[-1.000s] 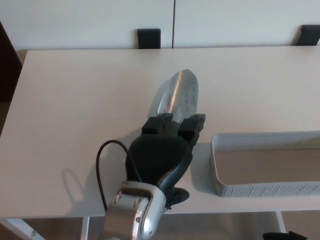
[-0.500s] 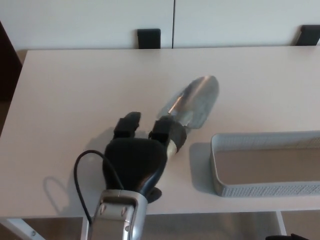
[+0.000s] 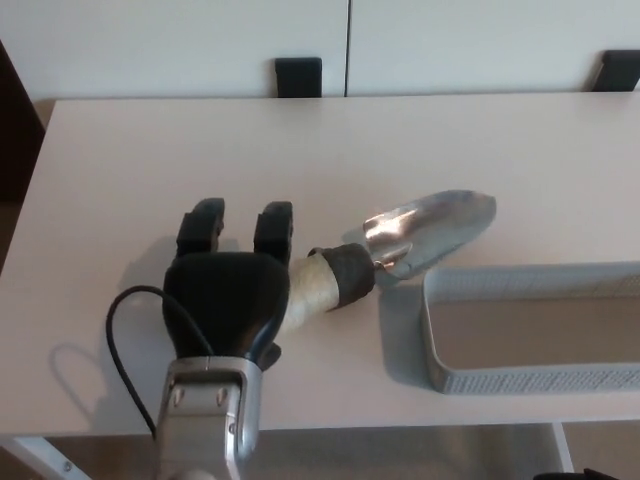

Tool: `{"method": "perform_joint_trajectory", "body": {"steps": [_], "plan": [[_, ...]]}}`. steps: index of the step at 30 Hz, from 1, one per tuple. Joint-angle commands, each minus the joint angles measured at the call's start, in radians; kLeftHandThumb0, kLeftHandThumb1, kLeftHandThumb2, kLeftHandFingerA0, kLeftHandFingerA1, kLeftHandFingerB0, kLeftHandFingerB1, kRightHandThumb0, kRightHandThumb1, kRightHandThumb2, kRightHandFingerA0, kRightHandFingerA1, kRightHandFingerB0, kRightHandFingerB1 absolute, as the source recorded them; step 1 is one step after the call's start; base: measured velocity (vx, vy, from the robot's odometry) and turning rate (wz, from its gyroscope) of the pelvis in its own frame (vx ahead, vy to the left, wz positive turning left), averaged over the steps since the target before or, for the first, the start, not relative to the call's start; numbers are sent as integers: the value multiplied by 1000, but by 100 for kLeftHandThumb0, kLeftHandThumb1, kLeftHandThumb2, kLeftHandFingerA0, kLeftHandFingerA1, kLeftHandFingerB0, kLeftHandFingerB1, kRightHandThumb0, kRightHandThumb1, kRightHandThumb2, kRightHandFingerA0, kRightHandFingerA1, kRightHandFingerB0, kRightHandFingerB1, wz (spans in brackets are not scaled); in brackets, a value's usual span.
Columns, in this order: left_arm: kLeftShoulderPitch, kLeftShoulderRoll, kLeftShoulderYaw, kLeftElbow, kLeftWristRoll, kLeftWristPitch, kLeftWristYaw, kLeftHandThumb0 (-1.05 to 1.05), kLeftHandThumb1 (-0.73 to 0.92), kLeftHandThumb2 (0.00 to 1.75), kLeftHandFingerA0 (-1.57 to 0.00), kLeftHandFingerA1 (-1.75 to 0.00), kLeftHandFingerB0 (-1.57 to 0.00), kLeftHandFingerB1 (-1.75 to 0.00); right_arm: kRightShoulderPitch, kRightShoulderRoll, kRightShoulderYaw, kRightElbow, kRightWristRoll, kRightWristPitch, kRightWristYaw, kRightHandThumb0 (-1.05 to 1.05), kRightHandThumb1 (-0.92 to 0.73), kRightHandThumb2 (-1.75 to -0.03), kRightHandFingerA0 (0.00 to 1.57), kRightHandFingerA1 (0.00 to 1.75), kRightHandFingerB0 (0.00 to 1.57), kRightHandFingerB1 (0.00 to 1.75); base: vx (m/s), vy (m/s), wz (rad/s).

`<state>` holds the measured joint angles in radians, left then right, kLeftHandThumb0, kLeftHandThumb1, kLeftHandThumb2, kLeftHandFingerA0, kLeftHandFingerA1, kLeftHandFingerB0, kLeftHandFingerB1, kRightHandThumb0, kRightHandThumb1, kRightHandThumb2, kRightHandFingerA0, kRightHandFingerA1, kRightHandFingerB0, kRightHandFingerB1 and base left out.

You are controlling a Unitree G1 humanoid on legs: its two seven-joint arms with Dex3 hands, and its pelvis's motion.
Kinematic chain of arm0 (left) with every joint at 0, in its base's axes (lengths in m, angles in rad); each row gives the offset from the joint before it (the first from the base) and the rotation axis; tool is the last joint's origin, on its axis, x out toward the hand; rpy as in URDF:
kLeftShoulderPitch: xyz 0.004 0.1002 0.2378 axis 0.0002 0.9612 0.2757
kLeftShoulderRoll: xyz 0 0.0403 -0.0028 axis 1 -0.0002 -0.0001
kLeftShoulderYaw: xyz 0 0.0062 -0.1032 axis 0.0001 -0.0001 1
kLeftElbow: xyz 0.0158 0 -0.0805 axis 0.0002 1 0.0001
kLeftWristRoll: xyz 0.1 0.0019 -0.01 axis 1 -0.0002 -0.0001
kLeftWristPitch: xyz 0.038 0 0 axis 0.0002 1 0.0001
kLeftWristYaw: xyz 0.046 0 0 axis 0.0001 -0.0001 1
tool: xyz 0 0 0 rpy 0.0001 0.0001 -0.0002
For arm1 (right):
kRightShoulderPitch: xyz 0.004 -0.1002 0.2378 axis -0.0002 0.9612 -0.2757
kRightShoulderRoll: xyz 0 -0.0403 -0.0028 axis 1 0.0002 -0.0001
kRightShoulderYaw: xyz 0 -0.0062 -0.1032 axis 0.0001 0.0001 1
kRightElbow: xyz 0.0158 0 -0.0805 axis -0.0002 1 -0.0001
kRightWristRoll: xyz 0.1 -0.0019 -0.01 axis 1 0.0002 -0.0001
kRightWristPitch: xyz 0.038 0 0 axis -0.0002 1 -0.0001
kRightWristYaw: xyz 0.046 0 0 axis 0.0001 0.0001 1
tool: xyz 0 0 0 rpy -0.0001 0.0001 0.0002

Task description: The robot walks towards a desk on which a shovel is kept on the left hand side and a container is kept on the right hand side. The robot picks up the shovel using its left hand and places it in the container.

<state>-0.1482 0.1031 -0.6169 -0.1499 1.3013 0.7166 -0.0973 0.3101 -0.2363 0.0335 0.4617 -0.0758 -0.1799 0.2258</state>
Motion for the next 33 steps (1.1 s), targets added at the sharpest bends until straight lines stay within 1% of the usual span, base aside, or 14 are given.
{"method": "perform_joint_trajectory", "body": {"steps": [1,3,6,7,8,11,14,15,16,17,18,19,21,33], "plan": [[-45,-14,44,29,-72,-52,-35,-38,25,72,0,-37,0,-31,7,-14,-2,-12,-3,-2,1,-22,-61,-57,68,62,42,49,0,0,0],[-65,-19,52,44,-93,-60,-51,-38,25,72,0,-38,0,-30,6,-15,-1,-12,-4,1,1,-22,-61,-58,67,62,42,48,0,0,0],[-112,-43,92,58,-176,-73,-122,-51,33,51,-4,-31,-2,-24,-1,-14,0,-7,-2,-5,6,-23,-61,-57,67,63,42,49,0,0,0],[-123,-43,100,63,-190,-77,-134,-51,33,51,-4,-31,-2,-24,-5,-13,1,-8,-4,-4,5,-23,-61,-57,67,63,42,49,0,0,0],[-134,-43,110,69,-212,-86,-149,-40,26,72,0,-37,0,-28,-4,-15,2,-8,-6,-6,5,-23,-61,-58,67,63,42,49,0,0,0],[-173,-59,164,77,-311,-92,-215,-49,31,51,-7,-31,-7,-25,-14,-17,4,1,-7,-11,9,-23,-61,-56,68,64,43,50,0,0,0],[-203,-68,206,97,-391,-100,-266,-57,27,57,-9,-39,-7,-24,-17,-22,5,-2,-3,-10,21,-24,-60,-57,67,63,42,50,0,0,0],[-209,-65,212,98,-404,-102,-280,-37,19,73,-1,-47,0,-36,-14,-23,5,-10,-2,-4,22,-24,-60,-57,66,63,42,49,0,0,0],[-216,-64,223,101,-425,-103,-299,-59,28,57,-9,-41,-7,-24,-14,-23,5,-11,-2,-4,23,-25,-60,-58,66,63,42,50,0,0,0],[-222,-64,234,106,-445,-105,-312,-54,30,50,-12,-39,-7,-26,-16,-24,5,-8,-1,-7,25,-25,-60,-57,67,63,42,50,0,0,0],[-228,-63,242,112,-460,-104,-324,-56,27,57,-9,-41,-7,-25,-16,-25,5,-9,0,-7,27,-24,-61,-56,68,63,43,50,0,0,0],[-242,-62,255,125,-486,-102,-348,-34,18,72,0,-47,0,-38,-15,-25,5,-14,1,0,29,-24,-61,-56,67,63,42,49,0,0,0],[-249,-55,265,135,-514,-110,-367,-51,28,50,-8,-37,-7,-26,-13,-27,7,-16,-1,-2,33,-24,-60,-57,67,63,42,49,0,0,0],[-338,-17,265,212,-592,-52,-515,-45,22,58,-2,-28,-5,-24,-12,-35,10,-17,-6,2,44,-24,-60,-57,67,63,43,49,0,0,0]]}}
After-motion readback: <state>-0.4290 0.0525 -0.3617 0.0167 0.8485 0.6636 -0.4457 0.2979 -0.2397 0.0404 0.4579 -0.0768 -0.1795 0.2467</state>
